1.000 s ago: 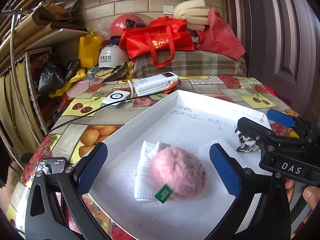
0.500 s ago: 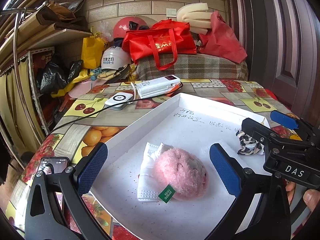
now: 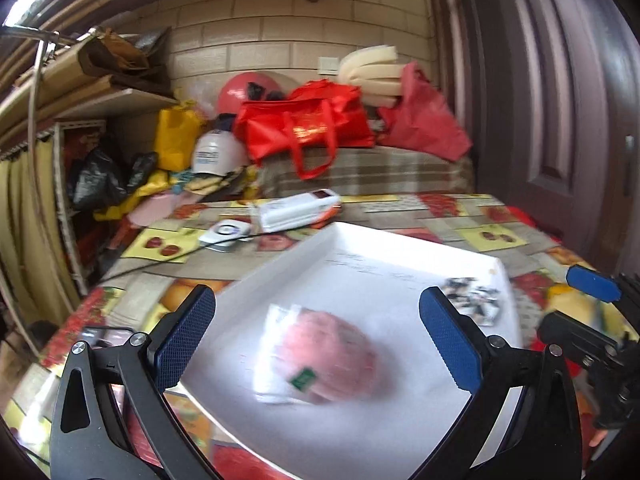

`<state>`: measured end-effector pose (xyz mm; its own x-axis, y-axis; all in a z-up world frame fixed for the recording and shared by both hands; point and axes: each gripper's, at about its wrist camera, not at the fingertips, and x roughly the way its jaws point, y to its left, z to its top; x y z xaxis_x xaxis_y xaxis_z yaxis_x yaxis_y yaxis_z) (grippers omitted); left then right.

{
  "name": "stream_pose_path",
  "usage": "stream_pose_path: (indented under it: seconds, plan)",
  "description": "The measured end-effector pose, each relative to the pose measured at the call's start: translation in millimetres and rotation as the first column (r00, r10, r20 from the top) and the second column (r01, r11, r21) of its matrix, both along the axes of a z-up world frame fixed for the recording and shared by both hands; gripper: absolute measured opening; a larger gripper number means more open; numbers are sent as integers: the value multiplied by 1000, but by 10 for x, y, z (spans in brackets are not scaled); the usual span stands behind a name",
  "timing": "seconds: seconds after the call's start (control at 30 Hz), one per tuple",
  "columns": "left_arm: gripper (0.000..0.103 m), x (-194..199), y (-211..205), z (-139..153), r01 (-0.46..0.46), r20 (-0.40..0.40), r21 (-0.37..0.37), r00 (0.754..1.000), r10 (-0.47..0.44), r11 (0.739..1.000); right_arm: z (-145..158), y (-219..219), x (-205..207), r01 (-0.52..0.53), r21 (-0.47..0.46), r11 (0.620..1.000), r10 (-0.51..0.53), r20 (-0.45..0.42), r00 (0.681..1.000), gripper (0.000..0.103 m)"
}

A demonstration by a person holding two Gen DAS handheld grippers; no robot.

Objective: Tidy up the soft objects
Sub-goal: 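Grasp the red round plush with left tool while right tool grasps yellow sponge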

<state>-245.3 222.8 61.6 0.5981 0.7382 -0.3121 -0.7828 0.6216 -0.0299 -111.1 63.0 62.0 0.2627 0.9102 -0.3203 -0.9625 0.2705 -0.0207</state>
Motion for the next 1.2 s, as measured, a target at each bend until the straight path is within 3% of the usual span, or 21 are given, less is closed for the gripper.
stream_pose_path:
  seconds: [0.13, 0.23, 0.33, 0.4, 0.5, 0.6, 0.73, 0.87, 0.97, 1.0, 1.07, 1.2]
  plan:
    - [103, 139, -287, 18, 130, -1, -1, 992, -130, 992, 54, -496, 243, 66, 21, 998, -65, -47, 997, 91]
    - [103, 341, -613, 29, 258, -40, 14, 966, -257, 966, 136, -955, 632, 211, 78, 974, -201, -114, 973, 92]
    - [103, 624, -924, 12, 389, -102, -19, 915, -389, 921, 110, -1271, 1092, 338, 37, 941, -326, -179, 928, 92]
    - [103, 831, -1083, -14, 430, -159, -36, 889, -430, 902, 62, -1359, 1347, 346, 2, 938, -334, -255, 907, 92]
    - [103, 1151, -1222, -63, 451, -229, -72, 861, -455, 890, 20, -1321, 1511, 309, -34, 950, -305, -300, 904, 92]
    - [103, 1433, -1247, -117, 453, -268, -120, 842, -469, 883, -11, -1133, 1427, 247, -77, 966, -259, -261, 930, 92]
    - [103, 1621, -1181, -163, 424, -275, -158, 849, -452, 892, -105, -959, 1327, 215, -146, 966, -242, -205, 948, 91]
    - [103, 1751, -1112, -219, 414, -288, -206, 840, -460, 887, -193, -736, 1378, 196, -216, 956, -244, -222, 944, 90]
    - [102, 1846, -1111, -272, 424, -317, -230, 818, -480, 876, -248, -680, 1382, 190, -261, 946, -251, -222, 942, 67]
    - [98, 1878, -1118, -295, 432, -330, -242, 806, -492, 869, -251, -685, 1394, 185, -259, 948, -246, -230, 942, 60]
    - [63, 1896, -1135, -317, 449, -336, -252, 790, -512, 857, -246, -723, 1407, 176, -245, 953, -236, -246, 940, 52]
    - [61, 1871, -1162, -306, 465, -320, -246, 789, -524, 850, -186, -874, 1414, 191, -172, 966, -233, -269, 935, 48]
